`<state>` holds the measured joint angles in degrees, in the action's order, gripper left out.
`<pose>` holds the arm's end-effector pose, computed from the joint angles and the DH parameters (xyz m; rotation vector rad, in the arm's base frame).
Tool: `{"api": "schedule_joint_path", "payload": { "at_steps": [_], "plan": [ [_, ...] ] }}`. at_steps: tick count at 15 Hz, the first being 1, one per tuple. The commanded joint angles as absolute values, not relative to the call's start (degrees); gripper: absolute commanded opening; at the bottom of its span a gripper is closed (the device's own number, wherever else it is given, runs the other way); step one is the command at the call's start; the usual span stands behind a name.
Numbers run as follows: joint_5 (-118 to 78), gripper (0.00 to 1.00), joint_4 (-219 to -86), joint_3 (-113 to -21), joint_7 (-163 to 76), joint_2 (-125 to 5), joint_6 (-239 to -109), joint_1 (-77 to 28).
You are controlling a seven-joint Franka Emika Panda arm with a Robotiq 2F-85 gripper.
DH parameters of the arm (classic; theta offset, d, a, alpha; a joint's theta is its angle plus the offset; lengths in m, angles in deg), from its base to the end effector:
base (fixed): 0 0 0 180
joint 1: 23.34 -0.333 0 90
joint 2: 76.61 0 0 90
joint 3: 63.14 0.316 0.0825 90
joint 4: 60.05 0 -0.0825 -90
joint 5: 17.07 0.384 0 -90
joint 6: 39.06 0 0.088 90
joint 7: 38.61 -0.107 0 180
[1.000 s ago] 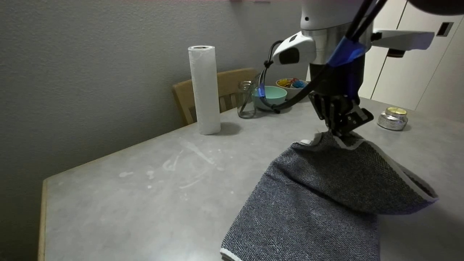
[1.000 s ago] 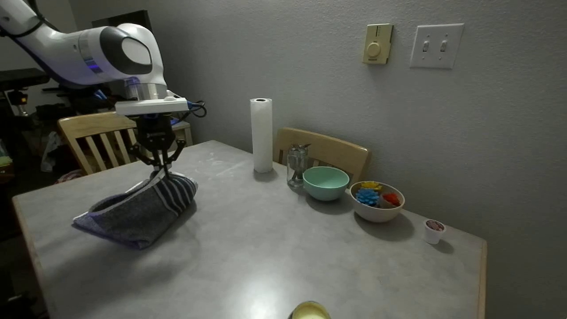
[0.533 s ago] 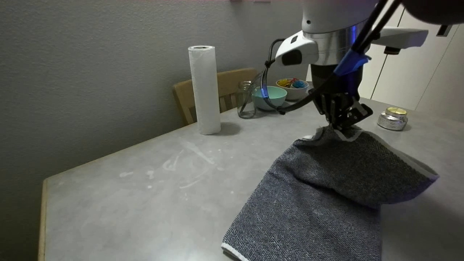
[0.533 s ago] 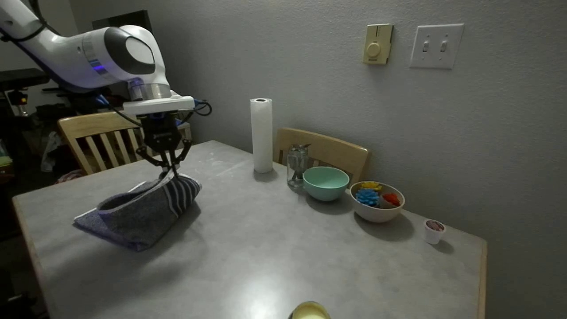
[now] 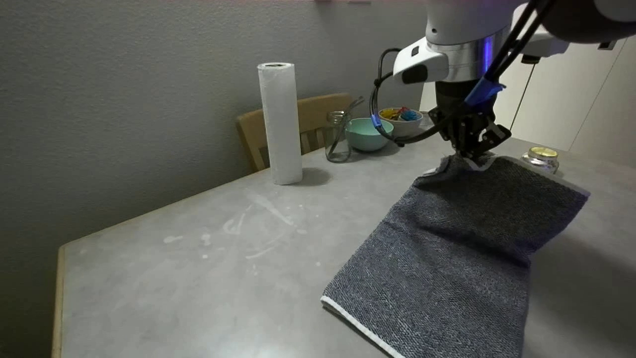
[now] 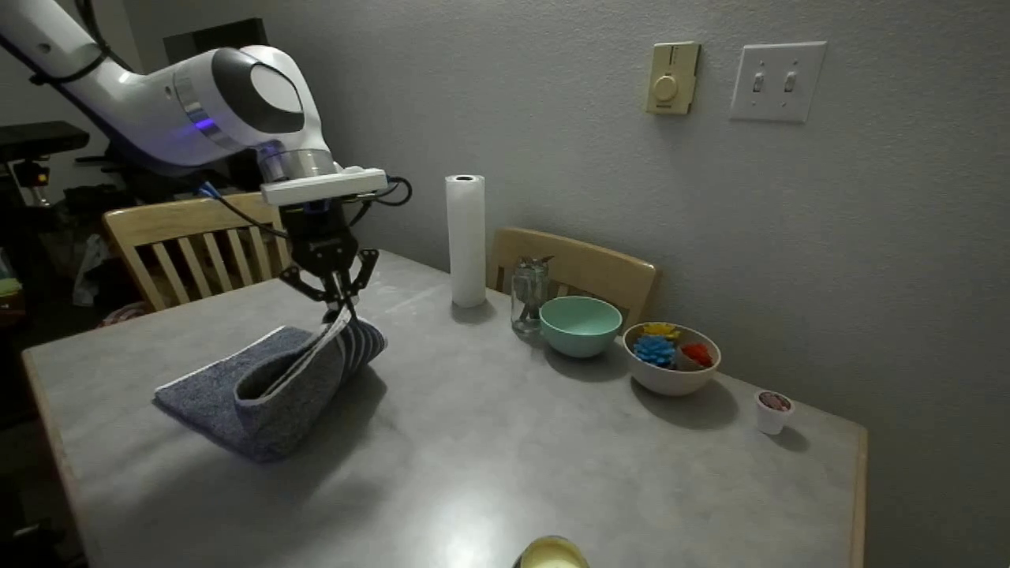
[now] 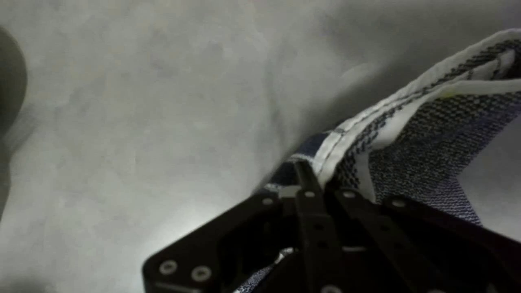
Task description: Unfold the towel
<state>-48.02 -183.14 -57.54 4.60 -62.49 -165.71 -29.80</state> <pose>0.5404 0.0977 0.2757 2.2036 1.7281 -0.3816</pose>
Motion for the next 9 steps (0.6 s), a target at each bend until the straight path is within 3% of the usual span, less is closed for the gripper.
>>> {"api": "schedule_joint_path", "payload": {
  "at_steps": [1,2,3,4,9],
  "plan": [
    [-50.06,0.01,-183.2,-58.3,5.69,-61.5,-168.73,-28.46],
    [-50.23,0.01,-183.14,-58.64,5.24,-61.31,-168.96,-28.35],
    [-50.62,0.13,-183.25,-59.08,4.71,-61.25,-169.42,-28.2],
    [-51.08,0.31,-183.37,-59.49,4.16,-61.23,-169.74,-28.08],
    [-59.07,0.65,-184.37,-62.05,-1.83,-62.87,-168.8,-27.9]
  ]
}}
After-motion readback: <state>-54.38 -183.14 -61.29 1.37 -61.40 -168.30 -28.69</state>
